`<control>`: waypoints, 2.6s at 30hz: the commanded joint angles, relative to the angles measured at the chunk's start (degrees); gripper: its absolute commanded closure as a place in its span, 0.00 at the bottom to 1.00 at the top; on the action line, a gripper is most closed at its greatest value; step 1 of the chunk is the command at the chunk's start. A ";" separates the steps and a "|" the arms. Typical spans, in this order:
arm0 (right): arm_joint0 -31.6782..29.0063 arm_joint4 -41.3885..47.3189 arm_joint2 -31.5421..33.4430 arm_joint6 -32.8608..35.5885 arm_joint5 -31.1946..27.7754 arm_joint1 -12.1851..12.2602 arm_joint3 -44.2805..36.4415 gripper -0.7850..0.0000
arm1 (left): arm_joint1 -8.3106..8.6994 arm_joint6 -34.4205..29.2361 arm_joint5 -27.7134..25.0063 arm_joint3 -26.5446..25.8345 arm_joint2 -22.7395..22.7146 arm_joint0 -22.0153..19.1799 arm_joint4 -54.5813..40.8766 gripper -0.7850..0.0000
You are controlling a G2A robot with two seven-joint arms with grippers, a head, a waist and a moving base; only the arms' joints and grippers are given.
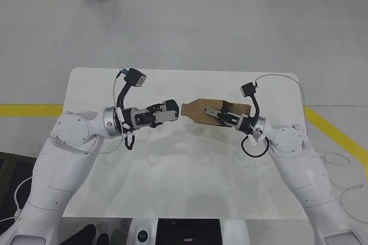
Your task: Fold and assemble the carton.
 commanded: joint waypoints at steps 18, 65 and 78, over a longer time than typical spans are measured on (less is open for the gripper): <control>-0.71 2.33 -0.15 0.59 -1.22 0.00 -3.48 1.00 | -0.26 5.33 3.75 2.55 3.05 -2.13 12.94 0.00; -0.45 3.17 -0.39 -0.86 -2.51 -0.14 -5.32 1.00 | -0.11 5.26 3.84 -0.46 3.06 -1.12 12.25 0.00; -0.48 4.54 -0.77 -2.35 -4.08 -0.42 -4.78 1.00 | -0.31 6.76 4.27 -0.57 3.57 -1.35 12.11 0.00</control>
